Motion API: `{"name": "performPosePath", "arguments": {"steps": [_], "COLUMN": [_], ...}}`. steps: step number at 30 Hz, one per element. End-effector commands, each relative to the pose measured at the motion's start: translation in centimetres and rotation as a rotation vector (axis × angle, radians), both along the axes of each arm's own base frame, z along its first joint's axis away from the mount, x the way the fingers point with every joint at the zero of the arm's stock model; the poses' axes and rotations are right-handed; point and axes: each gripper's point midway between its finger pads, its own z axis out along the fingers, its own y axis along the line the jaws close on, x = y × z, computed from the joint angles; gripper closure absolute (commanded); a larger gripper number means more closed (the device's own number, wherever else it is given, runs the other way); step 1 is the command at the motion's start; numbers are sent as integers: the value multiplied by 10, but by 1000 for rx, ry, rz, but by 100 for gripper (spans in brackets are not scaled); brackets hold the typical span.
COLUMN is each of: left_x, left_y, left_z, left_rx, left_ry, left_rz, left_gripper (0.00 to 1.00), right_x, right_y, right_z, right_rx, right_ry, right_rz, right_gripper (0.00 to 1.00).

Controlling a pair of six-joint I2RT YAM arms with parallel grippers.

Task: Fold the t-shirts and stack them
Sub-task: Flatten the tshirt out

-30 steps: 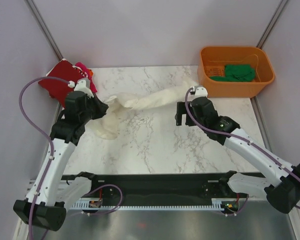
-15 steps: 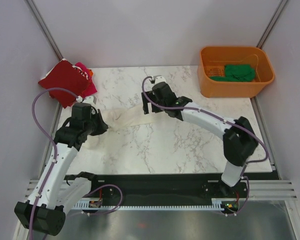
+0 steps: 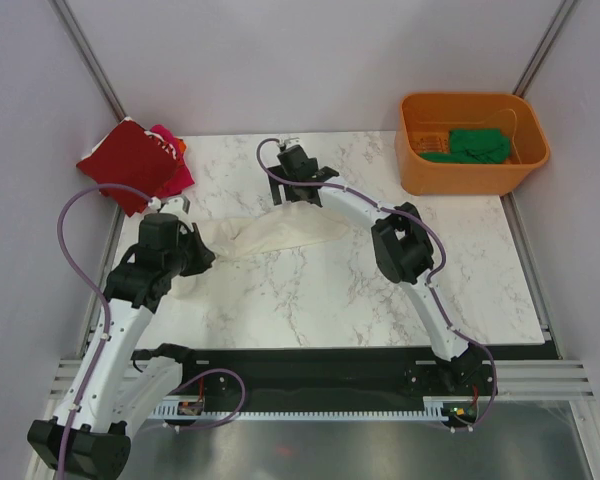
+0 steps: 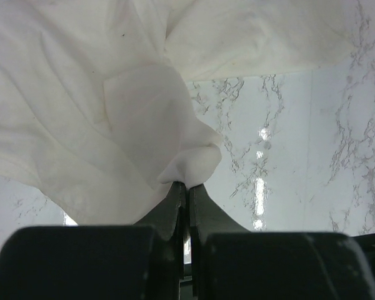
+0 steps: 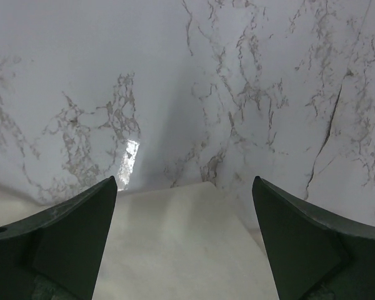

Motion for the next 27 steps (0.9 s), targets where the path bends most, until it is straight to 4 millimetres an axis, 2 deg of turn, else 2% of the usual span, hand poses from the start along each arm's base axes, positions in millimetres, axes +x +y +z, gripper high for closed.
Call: {"name": "performPosePath", "arguments": {"steps": [1, 6, 8, 10, 13, 14, 16, 18, 19, 21, 22, 23, 24, 25, 26, 27], "left_x": [3, 5, 5, 6, 6, 6, 6, 5, 6, 5, 5, 5, 5, 4, 4, 4], "left_y": [-8, -6, -5, -5, -5, -5, -4, -4, -4, -3, -3, -2, -2, -2, -1, -2], "left_z": [-1, -3, -5, -5, -7, -7, -7, -7, -6, -6, -5, -3, -3, -2, -2, -1], "left_rx": [-30, -26, -18, -18, -17, -16, -15, -15, -16, -12, -15, -13, -14, -15, -14, -16], "left_ry": [-15, -23, -21, -25, -25, -23, -27, -31, -36, -38, -44, -50, -52, -58, -58, -61], "left_rz": [-27, -20, -18, -19, -16, -18, -16, -16, -15, -10, -9, -5, -4, -3, -2, -3], "left_gripper": [98, 98, 98, 98, 98, 98, 98, 98, 98, 98, 98, 98, 98, 98, 98, 98], "right_x": [0, -10, -17, -19, -18, -16, -7, 5, 8, 10, 6, -2, -10, -21, -38, -51], "right_y": [-1, 3, 10, 14, 14, 13, 13, 12, 12, 8, 7, 1, -3, -10, -22, -28], "right_z": [-4, -28, -34, -34, -33, -31, -15, 13, 35, 64, 100, 99, 107, 149, 126, 129], "right_rx": [-80, -66, -44, -33, -39, -51, -56, -75, -68, -71, -41, -54, -49, -6, -38, -38], "right_ry": [0, 66, 91, 93, 80, 64, 18, -58, -97, -148, -196, -183, -184, -235, -184, -186], "right_rz": [11, 30, 57, 65, 62, 64, 61, 63, 66, 78, 83, 92, 96, 98, 108, 123], "right_gripper": [2, 7, 30, 60, 79, 83, 88, 88, 89, 90, 91, 91, 93, 94, 95, 93]}}
